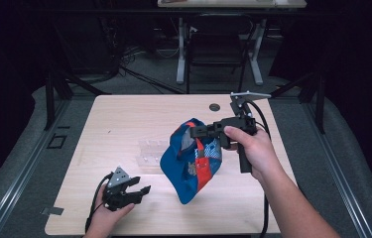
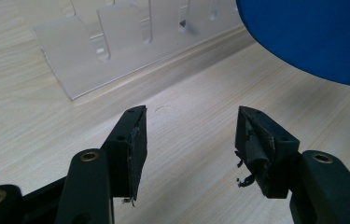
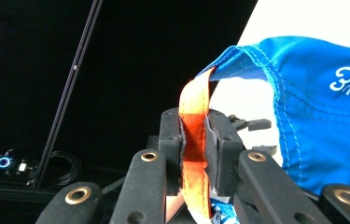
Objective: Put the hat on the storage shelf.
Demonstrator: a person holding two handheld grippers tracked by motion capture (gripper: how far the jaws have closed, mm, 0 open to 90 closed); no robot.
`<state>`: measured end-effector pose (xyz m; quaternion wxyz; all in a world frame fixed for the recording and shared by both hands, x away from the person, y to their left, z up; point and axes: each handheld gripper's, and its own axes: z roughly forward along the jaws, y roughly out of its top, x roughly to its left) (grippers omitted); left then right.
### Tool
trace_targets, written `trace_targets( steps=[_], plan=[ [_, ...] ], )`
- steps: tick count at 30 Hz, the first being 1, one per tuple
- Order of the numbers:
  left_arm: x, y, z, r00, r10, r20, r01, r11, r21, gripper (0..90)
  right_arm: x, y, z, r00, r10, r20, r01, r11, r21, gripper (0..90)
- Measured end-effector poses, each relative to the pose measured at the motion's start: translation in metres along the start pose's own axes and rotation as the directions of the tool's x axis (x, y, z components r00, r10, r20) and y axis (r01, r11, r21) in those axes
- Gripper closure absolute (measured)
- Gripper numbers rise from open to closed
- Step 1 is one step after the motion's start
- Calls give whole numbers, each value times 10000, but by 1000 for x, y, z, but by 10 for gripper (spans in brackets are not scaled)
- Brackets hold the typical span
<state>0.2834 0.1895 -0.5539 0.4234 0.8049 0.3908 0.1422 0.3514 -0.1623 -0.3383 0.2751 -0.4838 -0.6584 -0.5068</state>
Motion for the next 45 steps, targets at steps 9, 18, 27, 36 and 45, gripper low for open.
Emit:
trace_targets(
  steps=[9, 18, 27, 36, 45],
  plan=[
    [-3, 4, -3, 9998, 163, 125, -161, 9998, -101, 444, 8, 8, -6, 9999, -98, 77, 101, 9993, -369, 778],
    [-7, 8, -5, 9997, 242, 52, -240, 9992, -315, 441, 4, 14, -8, 9998, 115, 169, -107, 9987, -496, 779],
    [-22, 22, -9, 9977, 607, 301, -586, 9962, -647, 451, 5, 20, -12, 9995, 164, 269, -141, 9963, -848, 778],
    [-34, 34, -6, 9957, 866, 333, -832, 9923, -922, 428, 8, 27, -11, 9992, 140, 380, -104, 9955, -938, 778],
    [-57, 49, -4, 9893, 1266, 731, -1176, 9863, -1154, 428, 11, 35, -2, 9992, 108, 381, -66, 9941, -1079, 779]
  ],
)
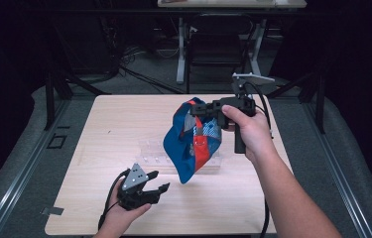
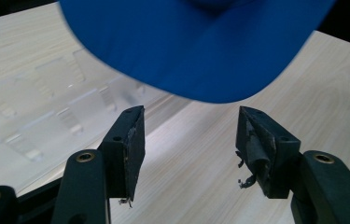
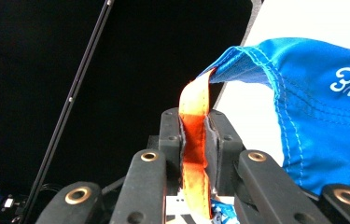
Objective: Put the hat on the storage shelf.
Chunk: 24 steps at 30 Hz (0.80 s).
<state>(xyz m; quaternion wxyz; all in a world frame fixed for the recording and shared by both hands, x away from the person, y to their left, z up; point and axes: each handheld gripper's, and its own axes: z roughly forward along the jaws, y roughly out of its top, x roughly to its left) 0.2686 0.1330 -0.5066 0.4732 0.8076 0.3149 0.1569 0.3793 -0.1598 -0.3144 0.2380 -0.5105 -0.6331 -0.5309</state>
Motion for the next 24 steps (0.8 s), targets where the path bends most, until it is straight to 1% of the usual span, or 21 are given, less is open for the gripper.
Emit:
trace_targets(
  steps=[1, 4, 10, 12, 13, 14, 15, 16, 17, 19, 20, 21, 22, 23, 24],
  plan=[
    [0, 0, 0, 10000, 0, 0, 0, 10000, 0, 427, 0, 0, 0, 10000, 0, 0, 0, 10000, 0, 779],
    [-7, 4, 2, 9998, 165, 96, -164, 9998, -68, 426, 0, 2, 4, 10000, 38, -43, -38, 10000, -29, 778],
    [-15, 10, 4, 9991, 367, 206, -363, 9992, -194, 415, 0, 2, 7, 10000, 27, -64, -27, 10000, -61, 779],
    [-21, 15, 7, 9980, 564, 283, -558, 9982, -221, 415, 0, 2, 8, 10000, 30, -51, -30, 10000, -86, 779],
    [-21, 15, 7, 9980, 564, 283, -558, 9982, -221, 415, 0, 2, 8, 10000, 30, -51, -30, 10000, -86, 779],
    [-26, 18, 10, 9971, 676, 345, -668, 9975, -245, 415, 0, 2, 9, 10000, 51, -47, -52, 9999, -142, 778],
    [-26, 18, 10, 9971, 676, 345, -668, 9975, -245, 415, 0, 2, 9, 10000, 51, -47, -52, 9999, -142, 778],
    [-30, 22, 12, 9951, 931, 324, -925, 9955, -212, 416, -1, 2, 10, 10000, 52, -68, -53, 9998, -174, 779],
    [-30, 22, 12, 9951, 931, 324, -925, 9955, -212, 418, -1, 1, 11, 10000, 49, -66, -50, 9998, -177, 779],
    [-35, 24, 14, 9932, 1130, 291, -1123, 9934, -222, 423, -1, 1, 12, 10000, 42, -44, -43, 9999, -160, 779],
    [-39, 25, 17, 9891, 1465, 128, -1463, 9891, -183, 444, -1, 1, 13, 10000, 44, -42, -45, 9999, -134, 779],
    [-39, 25, 17, 9891, 1465, 128, -1463, 9891, -183, 471, -1, 1, 13, 10000, 44, -42, -45, 9999, -134, 779],
    [-40, 25, 18, 9873, 1587, 21, -1586, 9873, -108, 471, -1, 0, 13, 10000, 31, -57, -31, 9999, -106, 779],
    [-40, 24, 20, 9854, 1699, -99, -1700, 9854, -98, 493, -1, 0, 14, 9999, 67, -75, -68, 9999, -114, 779],
    [-40, 24, 21, 9811, 1913, -291, -1912, 9815, 46, 546, -1, -1, 14, 9999, 51, -88, -51, 10000, -82, 778]
  ],
)
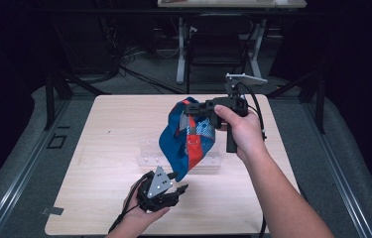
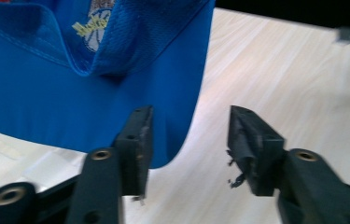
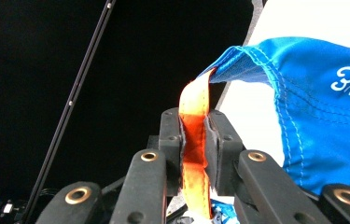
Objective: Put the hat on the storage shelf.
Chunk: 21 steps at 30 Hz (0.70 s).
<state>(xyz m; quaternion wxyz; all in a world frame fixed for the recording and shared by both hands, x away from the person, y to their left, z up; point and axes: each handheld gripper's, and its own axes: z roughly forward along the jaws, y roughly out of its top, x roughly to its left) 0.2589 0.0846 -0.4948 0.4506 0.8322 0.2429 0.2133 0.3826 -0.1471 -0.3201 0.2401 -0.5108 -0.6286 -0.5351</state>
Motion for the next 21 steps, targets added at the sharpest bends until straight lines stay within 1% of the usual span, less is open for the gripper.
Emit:
trace_targets(
  steps=[3, 4, 5, 7, 8, 10, 13, 21],
  plan=[
    [2, -1, 0, 10000, -22, 0, 22, 10000, 52, 652, 0, -1, 0, 10000, -1, 10, 1, 10000, 22, 779],
    [2, -1, 0, 10000, -65, -24, 66, 9999, 153, 685, 0, -1, 0, 10000, 22, -8, -22, 10000, 2, 779],
    [4, -2, -1, 9999, -139, 71, 137, 9993, 337, 706, 0, 0, -1, 10000, 0, -12, 1, 10000, 27, 779],
    [5, -3, -1, 9999, -106, 60, 104, 9992, 394, 751, 0, 0, -1, 10000, 39, -22, -39, 10000, -15, 778],
    [5, -4, -2, 10000, -56, 34, 55, 9991, 430, 762, -1, 0, -2, 10000, 48, -53, -48, 10000, -61, 778],
    [6, -5, -2, 9999, -92, 57, 90, 9991, 412, 774, -1, 0, -2, 10000, 54, -55, -55, 10000, -59, 779],
    [7, -4, -3, 9998, -134, 113, 129, 9992, 389, 840, -1, -1, -2, 10000, 70, 13, -70, 10000, -49, 779],
    [9, -2, -8, 10000, -7, 39, 6, 9995, 311, 869, 1, 0, -6, 9999, 16, -124, -18, 9999, -144, 778]
  ],
)
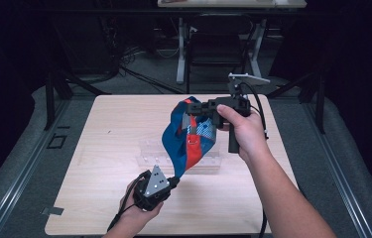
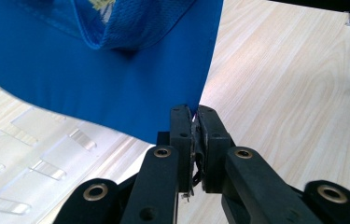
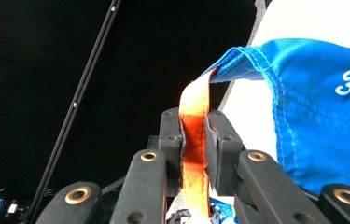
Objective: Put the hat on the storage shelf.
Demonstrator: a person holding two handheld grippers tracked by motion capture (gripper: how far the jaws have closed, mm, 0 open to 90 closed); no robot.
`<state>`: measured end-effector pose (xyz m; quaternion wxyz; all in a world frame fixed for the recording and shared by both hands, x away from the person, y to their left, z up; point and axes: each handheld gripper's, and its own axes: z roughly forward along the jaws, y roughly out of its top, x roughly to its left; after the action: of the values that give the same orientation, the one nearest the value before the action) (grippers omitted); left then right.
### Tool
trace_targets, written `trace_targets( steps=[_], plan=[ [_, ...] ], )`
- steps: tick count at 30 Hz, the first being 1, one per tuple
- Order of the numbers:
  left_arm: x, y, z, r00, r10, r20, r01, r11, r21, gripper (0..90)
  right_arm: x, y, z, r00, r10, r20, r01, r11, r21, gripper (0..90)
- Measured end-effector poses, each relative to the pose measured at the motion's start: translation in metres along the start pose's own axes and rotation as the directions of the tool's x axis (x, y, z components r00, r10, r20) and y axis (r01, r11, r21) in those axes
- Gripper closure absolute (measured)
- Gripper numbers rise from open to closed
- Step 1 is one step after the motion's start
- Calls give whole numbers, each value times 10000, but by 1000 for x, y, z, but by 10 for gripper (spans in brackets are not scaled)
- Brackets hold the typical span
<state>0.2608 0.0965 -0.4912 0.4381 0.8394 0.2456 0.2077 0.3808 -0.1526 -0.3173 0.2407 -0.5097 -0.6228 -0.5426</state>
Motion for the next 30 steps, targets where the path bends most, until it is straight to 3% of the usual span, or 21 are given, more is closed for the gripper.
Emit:
trace_targets(
  steps=[14, 15, 23, 30],
  plan=[
    [33, -10, -3, 9962, -845, -232, 837, 9958, -369, 881, 0, 2, 4, 9999, 7, -146, -8, 10000, -46, 779],
    [38, -11, -2, 9939, -1088, -203, 1078, 9932, -438, 880, 0, 2, 5, 9998, 14, -186, -14, 10000, -33, 779],
    [44, -11, 6, 9890, -1474, -149, 1465, 9881, -468, 880, -4, 4, 7, 9999, 18, -149, -19, 10000, -32, 779],
    [43, -12, 16, 9879, -1538, -191, 1531, 9877, -320, 881, -14, 6, 7, 9997, 203, -102, -203, 9998, -34, 779]
  ],
)
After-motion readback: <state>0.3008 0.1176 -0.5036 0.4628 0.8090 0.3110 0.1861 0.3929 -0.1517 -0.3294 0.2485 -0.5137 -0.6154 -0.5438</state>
